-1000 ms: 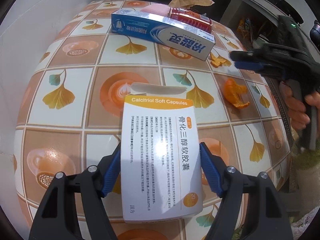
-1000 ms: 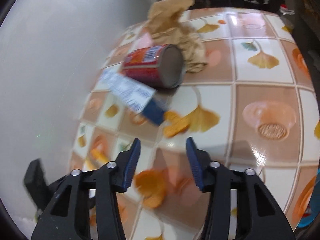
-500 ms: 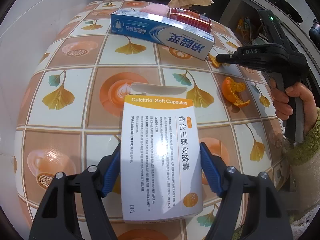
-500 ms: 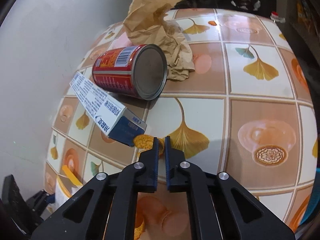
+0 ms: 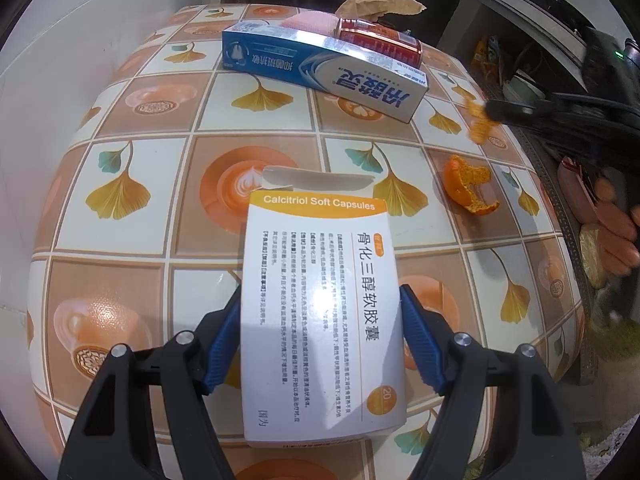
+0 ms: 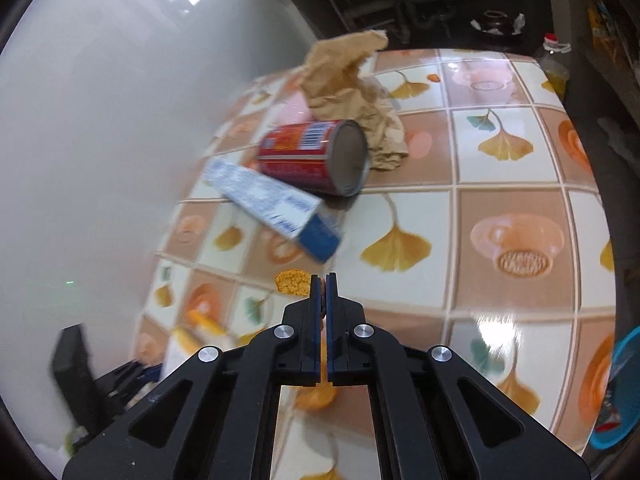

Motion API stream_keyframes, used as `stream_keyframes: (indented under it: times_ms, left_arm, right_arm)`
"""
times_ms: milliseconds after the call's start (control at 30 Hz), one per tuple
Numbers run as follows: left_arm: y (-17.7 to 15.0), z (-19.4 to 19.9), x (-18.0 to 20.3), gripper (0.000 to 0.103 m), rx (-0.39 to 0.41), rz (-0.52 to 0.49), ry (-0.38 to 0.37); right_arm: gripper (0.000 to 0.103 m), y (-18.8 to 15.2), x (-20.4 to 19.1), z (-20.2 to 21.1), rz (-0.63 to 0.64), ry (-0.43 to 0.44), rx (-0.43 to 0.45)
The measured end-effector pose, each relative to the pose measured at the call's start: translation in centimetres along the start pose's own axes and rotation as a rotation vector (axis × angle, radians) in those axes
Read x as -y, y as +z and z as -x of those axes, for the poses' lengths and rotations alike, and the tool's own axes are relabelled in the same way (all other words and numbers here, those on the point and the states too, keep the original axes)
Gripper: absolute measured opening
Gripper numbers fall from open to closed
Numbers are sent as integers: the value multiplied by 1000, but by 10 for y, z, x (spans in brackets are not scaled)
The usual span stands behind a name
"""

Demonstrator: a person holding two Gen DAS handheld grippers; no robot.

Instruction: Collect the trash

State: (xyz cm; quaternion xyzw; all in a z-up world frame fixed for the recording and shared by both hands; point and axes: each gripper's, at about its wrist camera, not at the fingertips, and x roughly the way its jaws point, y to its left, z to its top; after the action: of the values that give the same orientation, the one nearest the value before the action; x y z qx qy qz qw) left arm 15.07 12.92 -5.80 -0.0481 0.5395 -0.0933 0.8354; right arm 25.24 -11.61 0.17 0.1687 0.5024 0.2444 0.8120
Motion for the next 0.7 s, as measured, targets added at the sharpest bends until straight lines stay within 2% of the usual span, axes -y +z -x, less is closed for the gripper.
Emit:
stream_keyframes:
  times_ms: [133,300,433,567,633,700]
  left_arm:
    - [0,0,0,71,4,0,2]
    - [0,1,0,71,4,1,2]
    - [0,1,-1,71,5,2,3]
    - [0,0,-1,71,5,2,2]
    - [0,1,-1,71,5,3,2]
    - [0,0,0,71,6,3,2]
  right_arm:
    - [0,-15,-7,-5,2,21,-36]
    - [4,-31,-12,-27,39,-29,-92]
    - [7,-37,-19,-31,83,-73,-83]
    - [22,-36,-23,-24,98,-64,-51]
    - [23,-34,-22,-20,100,-57,-31]
    - [29,-32,-18,-15,87,-45,-14]
